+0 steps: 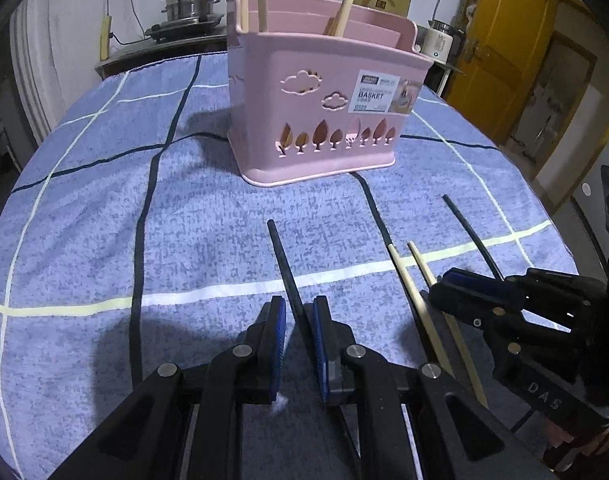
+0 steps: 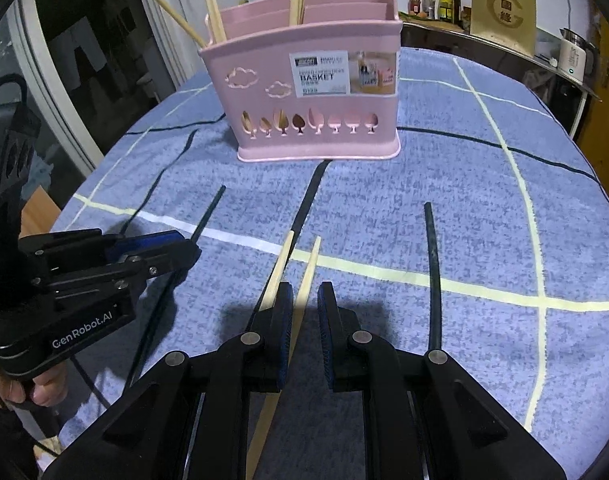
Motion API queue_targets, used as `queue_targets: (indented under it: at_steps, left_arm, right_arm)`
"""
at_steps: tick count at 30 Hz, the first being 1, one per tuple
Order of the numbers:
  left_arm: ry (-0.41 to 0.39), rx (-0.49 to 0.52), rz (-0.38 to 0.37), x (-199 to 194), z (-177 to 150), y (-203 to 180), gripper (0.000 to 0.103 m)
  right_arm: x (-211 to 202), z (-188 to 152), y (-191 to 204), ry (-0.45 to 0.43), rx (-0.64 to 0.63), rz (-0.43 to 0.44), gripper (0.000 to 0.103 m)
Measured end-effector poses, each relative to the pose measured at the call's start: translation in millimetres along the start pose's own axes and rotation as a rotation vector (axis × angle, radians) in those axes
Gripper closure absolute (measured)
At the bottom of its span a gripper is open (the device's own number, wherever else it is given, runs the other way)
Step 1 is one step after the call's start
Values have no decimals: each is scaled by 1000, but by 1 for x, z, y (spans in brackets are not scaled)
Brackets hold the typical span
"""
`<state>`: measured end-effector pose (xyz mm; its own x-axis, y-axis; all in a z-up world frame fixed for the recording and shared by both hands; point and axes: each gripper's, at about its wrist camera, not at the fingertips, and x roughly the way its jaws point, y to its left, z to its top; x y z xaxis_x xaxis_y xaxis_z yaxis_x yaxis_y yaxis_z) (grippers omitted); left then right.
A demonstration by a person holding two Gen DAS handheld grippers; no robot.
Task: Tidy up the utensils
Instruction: 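Move both open grippers back down to the remaining chopsticks, then close the left gripper on a black chopstick while the right gripper grasps a bamboo one, then lift both held chopsticks and carry them over the pink basket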
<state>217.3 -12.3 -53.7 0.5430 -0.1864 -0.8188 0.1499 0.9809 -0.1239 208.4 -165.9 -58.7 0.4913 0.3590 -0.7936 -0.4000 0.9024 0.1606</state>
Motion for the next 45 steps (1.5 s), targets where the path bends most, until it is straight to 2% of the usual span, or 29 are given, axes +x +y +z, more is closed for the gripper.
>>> queue_targets:
  at_steps: [10, 18, 28, 33, 45]
  left_arm:
    - [-7, 51, 44, 6, 6, -8, 90]
    - [-27, 111, 91, 8, 6, -18, 92]
    - [-19, 103, 60, 6, 11, -17, 98]
    - [-52, 91, 37, -10, 20, -14, 98]
    - [-196, 109, 1, -78, 57, -18, 99]
  right_arm:
    - [6, 6, 8, 8, -31, -51, 90]
    - [7, 7, 9, 5, -36, -63, 95]
    - [-1, 10, 4, -15, -12, -38, 97]
    - [-16, 19, 1, -56, -6, -27, 97]
    - [-65, 53, 4, -188, -24, -26, 97]
